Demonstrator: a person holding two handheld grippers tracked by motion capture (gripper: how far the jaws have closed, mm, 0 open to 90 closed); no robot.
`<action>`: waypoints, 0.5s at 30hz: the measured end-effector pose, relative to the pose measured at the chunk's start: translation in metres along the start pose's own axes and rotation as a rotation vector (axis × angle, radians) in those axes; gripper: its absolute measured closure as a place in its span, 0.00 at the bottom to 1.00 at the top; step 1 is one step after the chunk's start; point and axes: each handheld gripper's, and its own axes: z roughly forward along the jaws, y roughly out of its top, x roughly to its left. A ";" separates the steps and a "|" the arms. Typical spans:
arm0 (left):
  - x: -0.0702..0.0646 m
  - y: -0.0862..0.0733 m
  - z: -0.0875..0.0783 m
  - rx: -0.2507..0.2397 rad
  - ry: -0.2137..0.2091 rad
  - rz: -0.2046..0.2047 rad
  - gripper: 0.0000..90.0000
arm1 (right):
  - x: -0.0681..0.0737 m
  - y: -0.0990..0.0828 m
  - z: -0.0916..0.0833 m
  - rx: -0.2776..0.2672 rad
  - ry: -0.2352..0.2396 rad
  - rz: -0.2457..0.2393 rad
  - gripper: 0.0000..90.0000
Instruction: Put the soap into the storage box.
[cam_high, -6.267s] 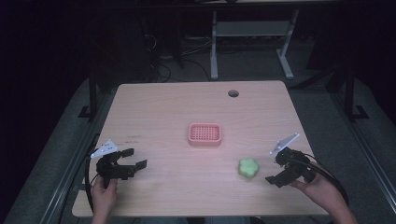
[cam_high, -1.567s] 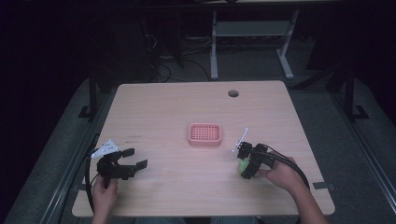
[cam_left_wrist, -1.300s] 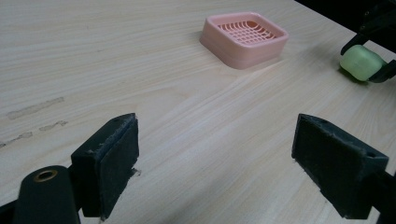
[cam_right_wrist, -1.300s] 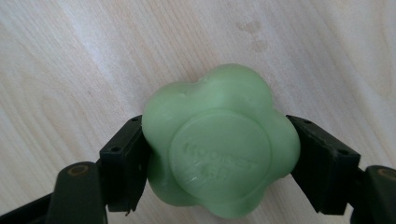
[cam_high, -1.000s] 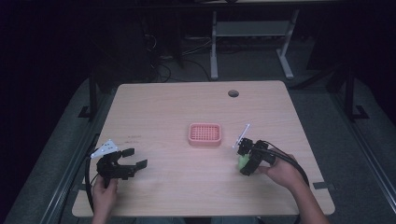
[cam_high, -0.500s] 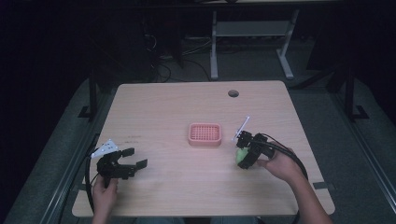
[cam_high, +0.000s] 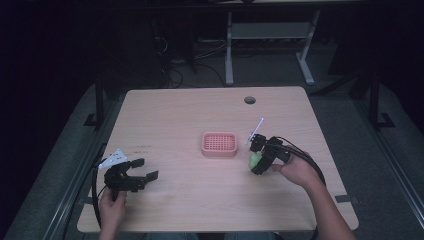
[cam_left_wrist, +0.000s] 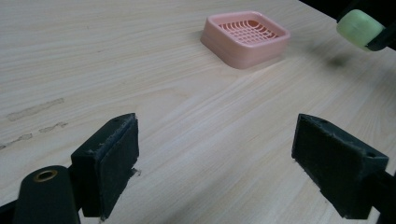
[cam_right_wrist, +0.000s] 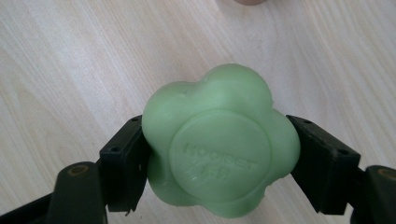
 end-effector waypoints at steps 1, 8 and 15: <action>0.000 0.000 0.000 0.002 -0.001 0.001 0.16 | -0.001 0.001 0.000 -0.001 0.005 0.002 0.29; -0.001 0.000 0.000 -0.003 -0.005 -0.001 0.16 | -0.004 0.005 -0.003 0.005 -0.001 0.002 0.29; 0.000 0.000 -0.001 0.000 -0.004 0.003 0.16 | -0.006 0.012 -0.007 0.001 -0.009 -0.009 0.29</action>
